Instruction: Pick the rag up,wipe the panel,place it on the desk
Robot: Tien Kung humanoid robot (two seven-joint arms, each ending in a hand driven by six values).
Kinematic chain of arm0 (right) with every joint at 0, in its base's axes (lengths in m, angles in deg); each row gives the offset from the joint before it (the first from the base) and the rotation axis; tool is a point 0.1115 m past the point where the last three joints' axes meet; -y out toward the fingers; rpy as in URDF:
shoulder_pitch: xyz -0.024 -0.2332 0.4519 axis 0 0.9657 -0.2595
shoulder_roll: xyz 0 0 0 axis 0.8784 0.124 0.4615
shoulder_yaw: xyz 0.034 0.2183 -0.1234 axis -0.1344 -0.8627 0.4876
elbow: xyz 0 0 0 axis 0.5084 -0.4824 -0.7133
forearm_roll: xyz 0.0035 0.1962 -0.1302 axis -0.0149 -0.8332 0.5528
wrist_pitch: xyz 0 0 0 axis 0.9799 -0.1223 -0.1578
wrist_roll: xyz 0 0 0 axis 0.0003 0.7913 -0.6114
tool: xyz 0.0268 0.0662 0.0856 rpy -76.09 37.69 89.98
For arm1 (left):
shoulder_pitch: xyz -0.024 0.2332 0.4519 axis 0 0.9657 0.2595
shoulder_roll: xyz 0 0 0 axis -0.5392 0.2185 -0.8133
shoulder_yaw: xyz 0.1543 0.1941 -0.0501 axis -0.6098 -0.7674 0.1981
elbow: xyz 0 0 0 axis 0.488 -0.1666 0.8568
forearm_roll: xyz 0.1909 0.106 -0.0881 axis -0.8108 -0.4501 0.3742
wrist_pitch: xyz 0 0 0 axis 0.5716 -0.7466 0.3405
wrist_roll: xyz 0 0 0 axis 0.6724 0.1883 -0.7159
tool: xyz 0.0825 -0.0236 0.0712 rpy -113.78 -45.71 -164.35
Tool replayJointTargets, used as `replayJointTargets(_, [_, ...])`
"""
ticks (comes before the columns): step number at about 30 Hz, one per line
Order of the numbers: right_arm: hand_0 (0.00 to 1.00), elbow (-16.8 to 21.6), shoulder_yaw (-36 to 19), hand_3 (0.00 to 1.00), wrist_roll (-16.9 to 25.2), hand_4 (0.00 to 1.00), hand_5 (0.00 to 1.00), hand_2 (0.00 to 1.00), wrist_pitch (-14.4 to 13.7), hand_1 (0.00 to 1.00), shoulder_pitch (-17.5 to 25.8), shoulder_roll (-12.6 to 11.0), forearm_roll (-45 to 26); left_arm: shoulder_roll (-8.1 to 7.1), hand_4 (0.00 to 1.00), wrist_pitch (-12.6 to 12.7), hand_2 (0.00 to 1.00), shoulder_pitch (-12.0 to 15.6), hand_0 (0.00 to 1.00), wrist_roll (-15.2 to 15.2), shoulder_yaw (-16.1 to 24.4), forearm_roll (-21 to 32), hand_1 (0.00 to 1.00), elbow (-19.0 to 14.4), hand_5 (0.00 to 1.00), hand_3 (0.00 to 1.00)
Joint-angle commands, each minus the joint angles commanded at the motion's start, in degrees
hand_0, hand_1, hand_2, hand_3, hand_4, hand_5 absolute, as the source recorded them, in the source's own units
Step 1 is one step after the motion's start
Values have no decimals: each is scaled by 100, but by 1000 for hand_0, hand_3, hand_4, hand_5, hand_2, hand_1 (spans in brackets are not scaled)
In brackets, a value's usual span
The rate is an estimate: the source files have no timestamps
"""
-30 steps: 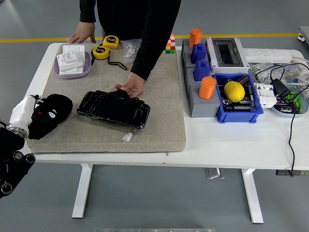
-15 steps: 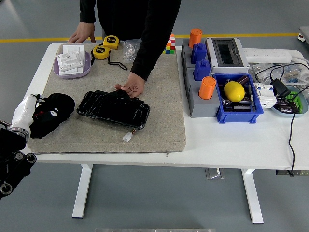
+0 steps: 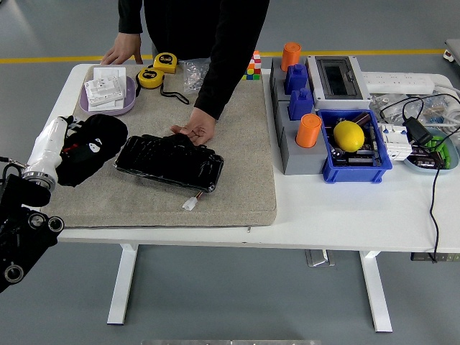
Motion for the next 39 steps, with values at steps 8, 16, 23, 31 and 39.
replayJointTargets(8, [739,-5,43,611,8,998,548,696,16,654,-17,-10,-17,211,98,114,521,-176,269,26,-295,-166,134,272,2,427])
replayJointTargets(16, [739,-6,39,610,19,998,548,696,20,655,-36,-16,-35,322,88,171,520,-294,267,38,-531,-149,133,387,2,427])
replayJointTargets(23, [739,-13,48,611,23,998,549,696,34,655,-55,-24,-41,387,98,158,522,-381,264,0,-821,-174,136,319,2,434])
replayJointTargets(31, [739,-31,28,610,12,998,548,696,64,655,-62,-31,-16,466,88,144,521,-483,265,-56,-1325,-181,135,148,2,431])
replayJointTargets(39, [739,-43,10,611,4,998,549,696,86,651,-65,-37,8,540,91,130,522,-602,264,-85,-2117,-80,135,74,2,432])
